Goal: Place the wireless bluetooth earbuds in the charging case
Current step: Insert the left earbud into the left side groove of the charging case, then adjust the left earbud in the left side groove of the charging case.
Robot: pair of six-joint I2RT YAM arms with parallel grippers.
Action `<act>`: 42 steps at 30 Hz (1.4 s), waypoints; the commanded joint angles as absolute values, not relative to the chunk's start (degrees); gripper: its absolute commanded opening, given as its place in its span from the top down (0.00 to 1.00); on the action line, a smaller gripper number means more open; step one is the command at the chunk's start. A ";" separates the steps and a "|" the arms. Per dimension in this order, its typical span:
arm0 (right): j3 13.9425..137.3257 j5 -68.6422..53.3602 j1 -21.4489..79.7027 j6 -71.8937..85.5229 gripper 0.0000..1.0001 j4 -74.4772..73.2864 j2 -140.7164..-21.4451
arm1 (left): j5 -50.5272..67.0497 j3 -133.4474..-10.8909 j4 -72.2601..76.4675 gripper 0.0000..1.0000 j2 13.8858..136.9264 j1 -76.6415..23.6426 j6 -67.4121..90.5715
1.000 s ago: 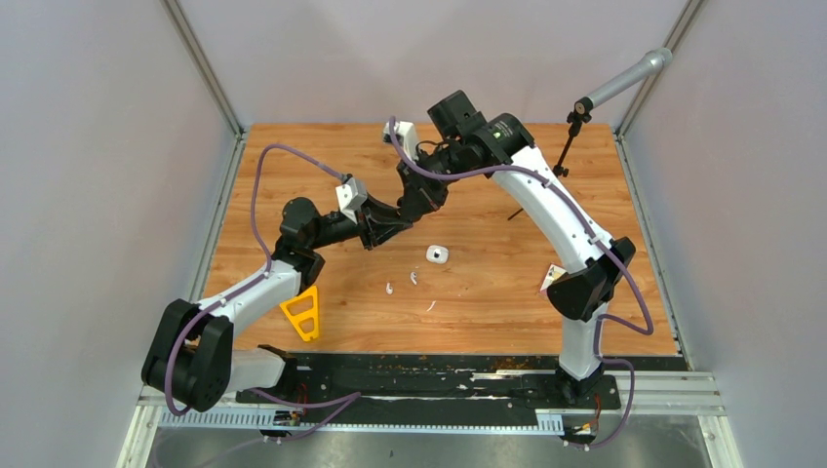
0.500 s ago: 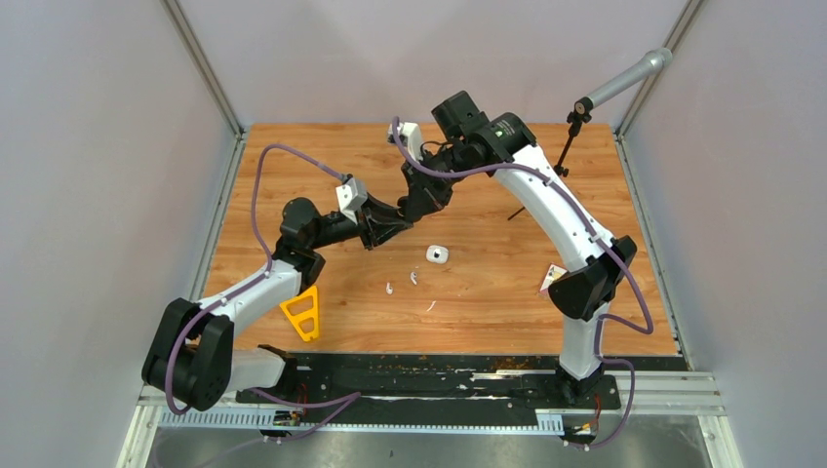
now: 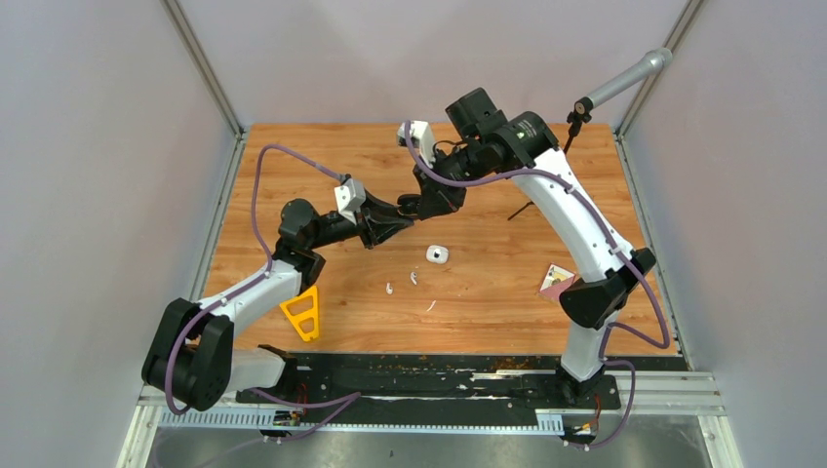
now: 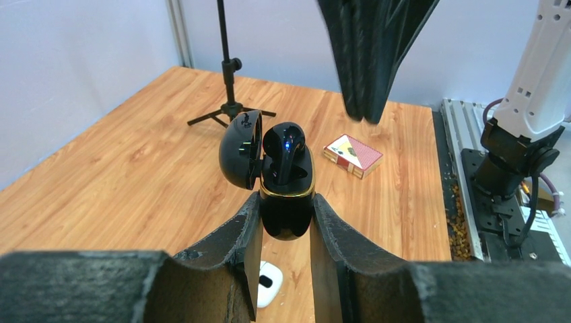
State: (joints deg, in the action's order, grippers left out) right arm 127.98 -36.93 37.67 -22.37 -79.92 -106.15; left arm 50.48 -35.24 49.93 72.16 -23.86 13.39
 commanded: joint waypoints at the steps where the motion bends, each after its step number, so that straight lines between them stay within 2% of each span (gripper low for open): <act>1: 132.20 -37.20 37.34 -24.21 0.95 -80.03 -103.72 | 50.66 -34.98 53.43 1.00 71.35 -24.08 13.69; 25: 134.56 -31.82 39.06 -23.89 0.94 -78.16 -108.35 | 52.97 -35.00 52.39 1.00 70.36 -24.34 13.21; 42: 135.06 -34.40 40.74 -24.22 0.93 -78.61 -109.23 | 51.95 -34.46 51.68 1.00 70.68 -25.07 11.99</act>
State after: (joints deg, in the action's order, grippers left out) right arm 133.05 -32.77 39.72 -23.70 -79.75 -108.68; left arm 52.38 -34.54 50.17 71.77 -24.73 13.10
